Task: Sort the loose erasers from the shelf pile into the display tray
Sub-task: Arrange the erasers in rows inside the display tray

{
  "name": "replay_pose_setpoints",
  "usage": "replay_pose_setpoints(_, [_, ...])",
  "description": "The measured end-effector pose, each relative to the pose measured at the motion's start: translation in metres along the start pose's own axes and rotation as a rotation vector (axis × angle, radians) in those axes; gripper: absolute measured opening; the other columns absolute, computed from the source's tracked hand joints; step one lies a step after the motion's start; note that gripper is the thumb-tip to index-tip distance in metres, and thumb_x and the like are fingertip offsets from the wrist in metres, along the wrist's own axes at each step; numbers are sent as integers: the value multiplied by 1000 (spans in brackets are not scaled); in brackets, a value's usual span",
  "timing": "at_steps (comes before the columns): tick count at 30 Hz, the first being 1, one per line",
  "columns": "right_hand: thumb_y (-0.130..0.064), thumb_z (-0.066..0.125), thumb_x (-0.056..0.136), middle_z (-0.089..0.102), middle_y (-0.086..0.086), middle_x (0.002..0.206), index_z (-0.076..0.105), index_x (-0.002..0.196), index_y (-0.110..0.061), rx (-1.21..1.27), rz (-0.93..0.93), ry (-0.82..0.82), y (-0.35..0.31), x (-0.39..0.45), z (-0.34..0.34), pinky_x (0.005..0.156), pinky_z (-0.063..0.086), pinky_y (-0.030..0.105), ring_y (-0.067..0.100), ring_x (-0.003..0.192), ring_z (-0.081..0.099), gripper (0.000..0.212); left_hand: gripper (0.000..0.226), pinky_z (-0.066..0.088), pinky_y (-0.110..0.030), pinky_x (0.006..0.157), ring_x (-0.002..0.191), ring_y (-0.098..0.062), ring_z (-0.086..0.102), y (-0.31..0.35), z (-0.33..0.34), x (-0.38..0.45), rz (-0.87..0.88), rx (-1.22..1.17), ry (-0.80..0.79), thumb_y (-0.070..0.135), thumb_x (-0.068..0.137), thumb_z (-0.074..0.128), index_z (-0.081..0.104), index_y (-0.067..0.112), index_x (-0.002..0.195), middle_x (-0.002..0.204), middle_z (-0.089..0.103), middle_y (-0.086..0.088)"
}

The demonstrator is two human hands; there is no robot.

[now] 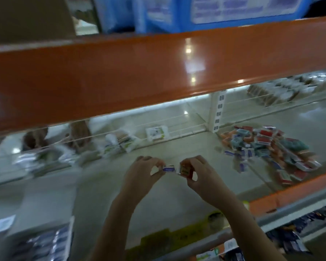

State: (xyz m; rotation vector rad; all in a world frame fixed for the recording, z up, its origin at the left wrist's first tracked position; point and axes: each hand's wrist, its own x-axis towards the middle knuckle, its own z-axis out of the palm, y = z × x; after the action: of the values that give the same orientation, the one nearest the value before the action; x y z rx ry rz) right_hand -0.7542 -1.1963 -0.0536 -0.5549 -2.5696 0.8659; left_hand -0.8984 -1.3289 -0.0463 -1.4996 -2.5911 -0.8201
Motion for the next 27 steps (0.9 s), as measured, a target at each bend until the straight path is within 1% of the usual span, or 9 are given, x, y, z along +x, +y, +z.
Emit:
replay_pose_setpoints(2, [-1, 62, 80, 45, -6, 107, 56, 116, -14, 26, -57, -36, -23, 3, 15, 77, 32, -4, 10, 95, 51, 38, 16, 45, -26, 71, 84, -10, 49, -17, -24, -25, -32, -8, 52, 24, 81, 70, 70, 26, 97, 91, 64, 12])
replay_pose_setpoints(4, [-1, 62, 80, 45, -7, 105, 57, 115, -15, 52, -118, -75, -48, 7, 32, 78, 33, -4, 8, 94, 51, 38, 16, 44, -20, 69, 83, -9, 50, -33, -50, -53, -75, -6, 95, 22, 80, 72, 71, 26, 96, 87, 60, 15])
replay_pose_setpoints(8, [-5, 63, 82, 44, -11, 106, 56, 116, -19, 104, -203, -152, -91, 7, 55, 84, 40, 6, 5, 95, 51, 37, 15, 38, -13, 66, 84, -7, 50, -60, -87, -98, -164, 73, 113, 30, 81, 70, 69, 33, 95, 85, 56, 24])
replay_pose_setpoints(10, [-8, 63, 83, 44, -13, 107, 56, 117, -20, 117, -240, -190, -112, 5, 68, 88, 43, 12, 4, 96, 51, 37, 16, 35, -10, 64, 78, -4, 50, -74, -103, -121, -188, 94, 134, 29, 78, 73, 69, 35, 92, 80, 53, 28])
replay_pose_setpoints(12, [-10, 64, 84, 46, -12, 109, 56, 117, -20, 125, -266, -223, -131, 3, 80, 89, 44, 13, 4, 97, 52, 36, 18, 34, -9, 63, 71, 1, 48, -89, -116, -143, -222, 83, 137, 27, 76, 75, 68, 37, 89, 76, 51, 32])
replay_pose_setpoints(15, [-9, 65, 82, 48, -11, 108, 58, 115, -18, 130, -306, -261, -152, 1, 99, 88, 45, 14, 4, 96, 53, 35, 20, 37, -15, 66, 75, 4, 48, -110, -129, -168, -281, 75, 89, 28, 77, 73, 65, 42, 89, 79, 57, 27])
replay_pose_setpoints(19, [-11, 67, 82, 45, -15, 105, 59, 115, -19, 130, -319, -285, -172, -3, 122, 87, 44, 13, 2, 95, 51, 35, 17, 42, -24, 76, 89, -1, 48, -127, -141, -191, -323, 91, -37, 32, 82, 68, 66, 37, 98, 90, 60, 21])
replay_pose_setpoints(25, [-10, 67, 82, 47, -11, 107, 58, 115, -19, 97, -267, -275, -185, -11, 142, 91, 47, 23, 7, 98, 54, 35, 17, 41, -20, 83, 96, 0, 48, -138, -141, -200, -259, 80, -258, 40, 81, 66, 65, 37, 98, 103, 59, 20])
replay_pose_setpoints(27, [-10, 66, 82, 48, -9, 109, 58, 116, -19, 87, -236, -262, -186, -14, 146, 91, 48, 25, 8, 98, 54, 35, 21, 41, -19, 85, 99, 1, 46, -136, -140, -198, -229, 99, -307, 42, 83, 63, 65, 37, 104, 107, 59, 19])
